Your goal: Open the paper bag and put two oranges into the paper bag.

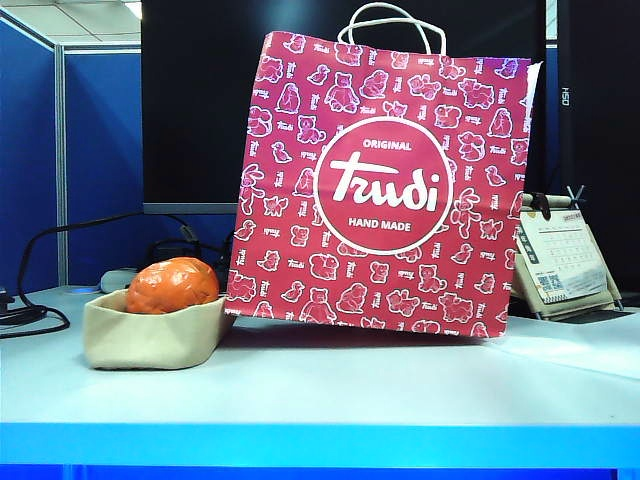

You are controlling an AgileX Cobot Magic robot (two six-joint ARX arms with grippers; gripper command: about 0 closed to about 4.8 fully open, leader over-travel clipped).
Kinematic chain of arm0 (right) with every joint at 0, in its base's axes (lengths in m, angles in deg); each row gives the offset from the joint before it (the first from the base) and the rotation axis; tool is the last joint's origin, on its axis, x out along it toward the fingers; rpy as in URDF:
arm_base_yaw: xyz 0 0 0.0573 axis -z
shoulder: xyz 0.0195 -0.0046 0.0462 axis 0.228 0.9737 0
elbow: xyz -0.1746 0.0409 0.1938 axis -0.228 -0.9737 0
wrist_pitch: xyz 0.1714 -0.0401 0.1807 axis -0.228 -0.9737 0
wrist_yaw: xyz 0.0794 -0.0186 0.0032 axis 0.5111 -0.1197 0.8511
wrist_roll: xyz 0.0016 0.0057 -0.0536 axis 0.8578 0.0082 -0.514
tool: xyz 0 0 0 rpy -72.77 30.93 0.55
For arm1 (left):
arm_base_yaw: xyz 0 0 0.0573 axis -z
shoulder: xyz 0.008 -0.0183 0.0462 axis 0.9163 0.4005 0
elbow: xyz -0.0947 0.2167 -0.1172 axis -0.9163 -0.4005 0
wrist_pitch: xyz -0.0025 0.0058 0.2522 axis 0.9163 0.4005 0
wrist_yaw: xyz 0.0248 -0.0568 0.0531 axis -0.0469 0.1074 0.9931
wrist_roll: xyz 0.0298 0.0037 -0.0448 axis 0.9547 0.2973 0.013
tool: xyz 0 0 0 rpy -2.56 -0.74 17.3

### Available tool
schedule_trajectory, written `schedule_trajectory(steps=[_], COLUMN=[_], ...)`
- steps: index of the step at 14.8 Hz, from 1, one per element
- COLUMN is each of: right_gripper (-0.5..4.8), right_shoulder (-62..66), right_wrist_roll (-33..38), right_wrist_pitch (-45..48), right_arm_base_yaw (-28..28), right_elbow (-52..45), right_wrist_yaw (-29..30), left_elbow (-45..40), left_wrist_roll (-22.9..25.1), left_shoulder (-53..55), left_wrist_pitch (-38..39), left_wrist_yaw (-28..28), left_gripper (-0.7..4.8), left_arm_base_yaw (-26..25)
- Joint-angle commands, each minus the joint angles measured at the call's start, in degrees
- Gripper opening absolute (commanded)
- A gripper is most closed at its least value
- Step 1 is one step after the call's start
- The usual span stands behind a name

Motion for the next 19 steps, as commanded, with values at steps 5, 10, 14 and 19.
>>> schedule_trajectory(steps=[5,10,14,19], right_gripper=[2.97,2.97,2.97,2.97], right_shoulder=[29.66,37.20,37.16,37.13], right_wrist_roll=[-3.06,-0.37,-0.39,-0.37], right_wrist_pitch=[0.15,-1.79,-1.73,-2.51], right_arm_base_yaw=[-0.04,-0.04,-0.02,-0.04], right_elbow=[26.25,29.81,29.83,29.83], right_wrist_yaw=[6.43,10.40,10.47,12.70], left_elbow=[28.76,29.09,29.14,29.18], left_wrist_roll=[9.64,15.39,18.80,19.67], left_shoulder=[50.51,69.61,72.15,74.29], left_wrist_pitch=[26.23,24.13,21.29,21.20], left_wrist_yaw=[-16.26,-13.88,1.97,2.64], left_gripper=[3.16,3.19,3.51,4.48], left_arm_base_yaw=[0.07,10.10,14.97,15.02])
